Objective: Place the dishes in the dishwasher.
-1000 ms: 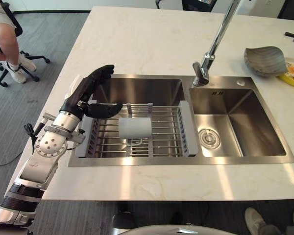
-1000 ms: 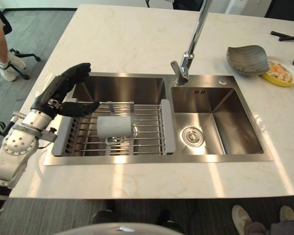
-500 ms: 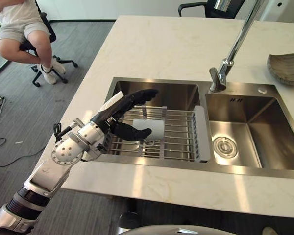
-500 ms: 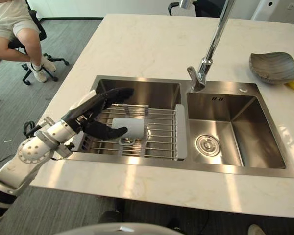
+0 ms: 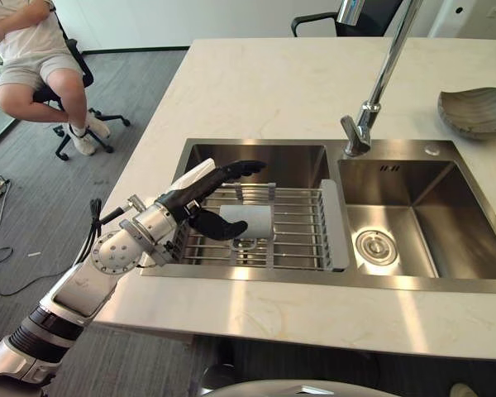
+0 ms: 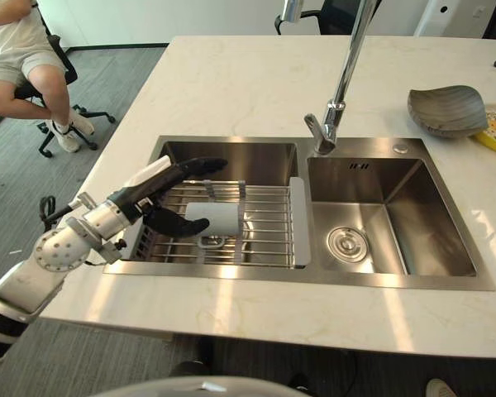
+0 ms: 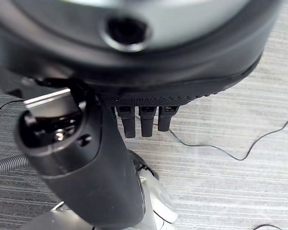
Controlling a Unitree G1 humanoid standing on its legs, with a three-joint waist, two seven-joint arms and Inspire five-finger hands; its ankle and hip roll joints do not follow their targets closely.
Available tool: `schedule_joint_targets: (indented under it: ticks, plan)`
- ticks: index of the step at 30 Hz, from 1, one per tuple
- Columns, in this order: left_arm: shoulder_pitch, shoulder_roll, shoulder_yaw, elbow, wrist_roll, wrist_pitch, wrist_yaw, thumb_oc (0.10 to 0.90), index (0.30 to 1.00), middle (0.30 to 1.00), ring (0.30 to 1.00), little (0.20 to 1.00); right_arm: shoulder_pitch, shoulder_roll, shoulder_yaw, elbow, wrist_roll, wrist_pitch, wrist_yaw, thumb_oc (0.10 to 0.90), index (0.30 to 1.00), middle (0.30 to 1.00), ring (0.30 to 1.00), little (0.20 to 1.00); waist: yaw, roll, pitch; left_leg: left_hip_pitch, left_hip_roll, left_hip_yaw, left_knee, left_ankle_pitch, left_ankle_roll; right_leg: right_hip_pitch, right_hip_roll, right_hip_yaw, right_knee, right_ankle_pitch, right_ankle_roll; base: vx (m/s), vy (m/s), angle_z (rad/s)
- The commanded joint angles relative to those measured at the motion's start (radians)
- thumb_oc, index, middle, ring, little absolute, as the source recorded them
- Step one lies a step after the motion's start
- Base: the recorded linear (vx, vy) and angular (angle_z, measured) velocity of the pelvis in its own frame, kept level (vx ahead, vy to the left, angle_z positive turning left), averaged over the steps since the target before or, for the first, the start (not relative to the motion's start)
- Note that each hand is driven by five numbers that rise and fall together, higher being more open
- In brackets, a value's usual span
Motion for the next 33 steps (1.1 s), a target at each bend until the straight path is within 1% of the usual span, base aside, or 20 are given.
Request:
schedule_joint_targets:
  ticks: [1, 10, 14, 22, 26, 29, 33]
  plan:
    - [-0.211, 0.021, 0.005, 0.035, 0.091, -0.059, 0.071, 0.800, 0.900, 0.900, 0.900, 0.900, 0.005, 0.005, 0.006, -0.046, -0.007, -0.005, 0.023, 0.800, 0.900, 0.900, 0.900, 0.900, -0.001, -0.015, 0.038, 0.031, 0.024, -0.015, 0.006, -0.062, -0.044, -0.011, -0.019, -0.003, 0.013, -0.106, 0.082, 0.00, 0.000, 0.00]
    - [-0.249, -0.047, -0.058, 0.150, 0.185, -0.030, 0.067, 0.800, 0.900, 0.900, 0.900, 0.900, 0.000, -0.008, 0.007, -0.074, -0.007, -0.005, 0.016, 0.800, 0.900, 0.900, 0.900, 0.900, -0.020, -0.012, 0.047, 0.048, 0.028, 0.002, 0.010, -0.074, -0.041, -0.012, -0.019, 0.019, 0.013, -0.108, 0.081, 0.00, 0.002, -0.03]
    - [-0.257, -0.075, -0.080, 0.183, 0.190, -0.019, 0.052, 0.800, 0.900, 0.900, 0.900, 0.900, 0.003, -0.015, -0.003, -0.070, -0.008, -0.003, 0.016, 0.800, 0.900, 0.900, 0.900, 0.900, -0.029, -0.011, 0.052, 0.052, 0.027, 0.009, 0.013, -0.076, -0.042, -0.010, -0.019, 0.020, 0.013, -0.110, 0.080, 0.00, 0.008, -0.05]
    - [-0.273, -0.085, -0.112, 0.232, 0.241, 0.007, 0.024, 0.800, 0.900, 0.900, 0.900, 0.900, 0.001, -0.032, -0.020, -0.063, -0.010, 0.004, 0.023, 0.800, 0.900, 0.900, 0.900, 0.900, -0.036, -0.007, 0.062, 0.051, 0.023, 0.013, 0.015, -0.079, -0.041, -0.015, -0.025, 0.021, 0.013, -0.106, 0.083, 0.00, 0.001, 0.00]
    - [-0.256, -0.089, -0.108, 0.271, 0.252, 0.039, 0.003, 0.800, 0.900, 0.900, 0.900, 0.900, -0.001, -0.038, -0.023, -0.080, -0.005, 0.011, 0.033, 0.800, 0.900, 0.900, 0.900, 0.900, -0.036, -0.002, 0.068, 0.051, 0.021, 0.019, 0.016, -0.083, -0.038, -0.020, -0.030, 0.023, 0.013, -0.103, 0.084, 0.00, 0.002, -0.02]
    - [-0.226, -0.113, -0.094, 0.313, 0.269, 0.062, 0.000, 0.800, 0.900, 0.900, 0.900, 0.900, -0.006, -0.039, -0.023, -0.094, -0.008, 0.021, 0.038, 0.800, 0.900, 0.900, 0.900, 0.900, -0.035, 0.001, 0.071, 0.048, 0.018, 0.020, 0.017, -0.084, -0.036, -0.026, -0.034, 0.024, 0.013, -0.101, 0.084, 0.00, 0.006, -0.05]
    - [-0.217, -0.127, -0.091, 0.349, 0.302, 0.083, 0.000, 0.800, 0.900, 0.900, 0.900, 0.900, -0.012, -0.041, -0.023, -0.106, -0.009, 0.030, 0.043, 0.800, 0.900, 0.900, 0.900, 0.900, -0.036, 0.005, 0.075, 0.046, 0.015, 0.024, 0.017, -0.085, -0.035, -0.032, -0.037, 0.026, 0.013, -0.099, 0.085, 0.00, 0.000, 0.00]
